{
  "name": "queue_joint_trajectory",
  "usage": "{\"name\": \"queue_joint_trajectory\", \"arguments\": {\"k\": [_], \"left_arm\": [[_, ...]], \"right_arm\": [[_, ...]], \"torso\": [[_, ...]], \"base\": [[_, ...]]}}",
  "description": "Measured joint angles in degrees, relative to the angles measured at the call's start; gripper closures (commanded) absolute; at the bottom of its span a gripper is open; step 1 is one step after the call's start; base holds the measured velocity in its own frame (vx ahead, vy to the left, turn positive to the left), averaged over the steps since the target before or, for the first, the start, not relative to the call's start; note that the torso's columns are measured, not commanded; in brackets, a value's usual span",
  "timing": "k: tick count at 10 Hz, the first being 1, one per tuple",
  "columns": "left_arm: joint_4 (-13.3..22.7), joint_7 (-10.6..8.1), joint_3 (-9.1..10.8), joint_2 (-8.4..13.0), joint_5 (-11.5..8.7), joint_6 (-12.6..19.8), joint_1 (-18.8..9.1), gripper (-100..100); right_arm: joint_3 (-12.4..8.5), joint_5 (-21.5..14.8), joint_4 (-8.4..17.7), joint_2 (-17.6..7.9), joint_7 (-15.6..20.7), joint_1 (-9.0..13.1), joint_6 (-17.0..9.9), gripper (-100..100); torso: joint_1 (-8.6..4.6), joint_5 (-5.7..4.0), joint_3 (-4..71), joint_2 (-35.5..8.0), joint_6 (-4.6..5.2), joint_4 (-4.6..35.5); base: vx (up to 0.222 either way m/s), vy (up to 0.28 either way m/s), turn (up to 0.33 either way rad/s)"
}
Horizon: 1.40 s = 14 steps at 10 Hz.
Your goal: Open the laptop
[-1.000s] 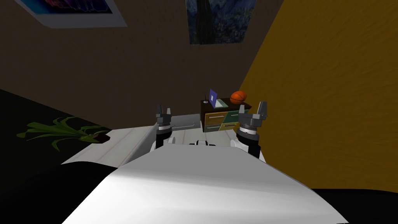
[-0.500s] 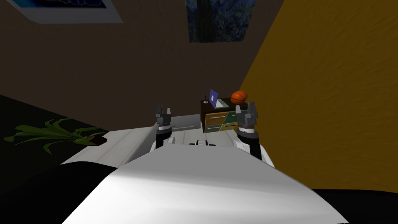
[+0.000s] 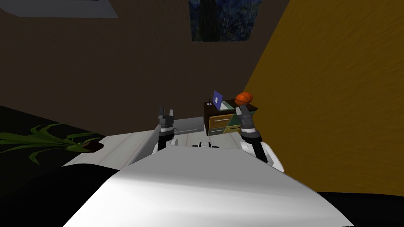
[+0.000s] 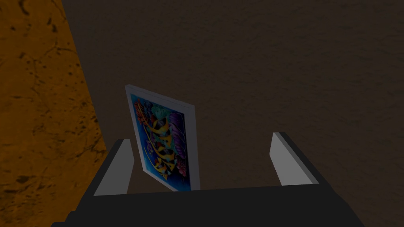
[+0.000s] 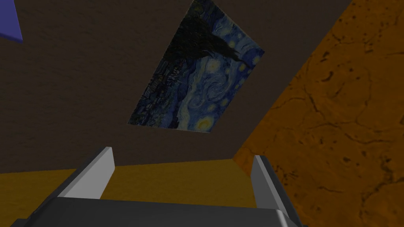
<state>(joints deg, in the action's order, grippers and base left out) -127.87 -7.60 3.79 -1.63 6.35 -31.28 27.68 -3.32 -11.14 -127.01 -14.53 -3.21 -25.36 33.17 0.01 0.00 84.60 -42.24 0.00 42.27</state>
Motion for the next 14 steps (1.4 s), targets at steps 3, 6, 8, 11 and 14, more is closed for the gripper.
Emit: {"name": "queue_joint_trajectory", "arguments": {"k": [3,6,8,11,14], "left_arm": [[0.00,0.00,0.00,0.00,0.00,0.00,0.00,0],[0.00,0.00,0.00,0.00,0.00,0.00,0.00,0],[0.00,0.00,0.00,0.00,0.00,0.00,0.00,0],[0.00,0.00,0.00,0.00,0.00,0.00,0.00,0],[0.00,0.00,0.00,0.00,0.00,0.00,-0.01,0]], "right_arm": [[-1.09,-5.05,1.88,-3.22,2.69,1.53,-1.06,-100],[-1.57,-9.46,3.19,-5.14,5.01,2.63,-1.98,-100],[-2.09,-12.92,4.48,-7.00,7.07,3.70,-2.83,-100],[-2.60,-17.48,6.24,-9.08,9.45,5.10,-3.85,-100],[-3.38,-22.14,7.95,-11.93,11.76,6.59,-5.28,-100]], "torso": [[0.02,0.01,-0.04,-0.07,0.00,0.02],[-0.10,-0.03,-0.05,-0.07,0.00,0.03],[0.06,0.02,0.01,0.02,0.00,0.00],[0.03,0.00,-0.01,-0.01,0.01,0.01],[-0.06,-0.02,-0.06,-0.09,0.01,0.03]], "base": [[0.078,0.077,-0.053],[0.064,0.049,-0.035],[0.073,0.062,-0.043],[0.076,0.066,-0.054],[0.065,0.061,-0.038]]}}
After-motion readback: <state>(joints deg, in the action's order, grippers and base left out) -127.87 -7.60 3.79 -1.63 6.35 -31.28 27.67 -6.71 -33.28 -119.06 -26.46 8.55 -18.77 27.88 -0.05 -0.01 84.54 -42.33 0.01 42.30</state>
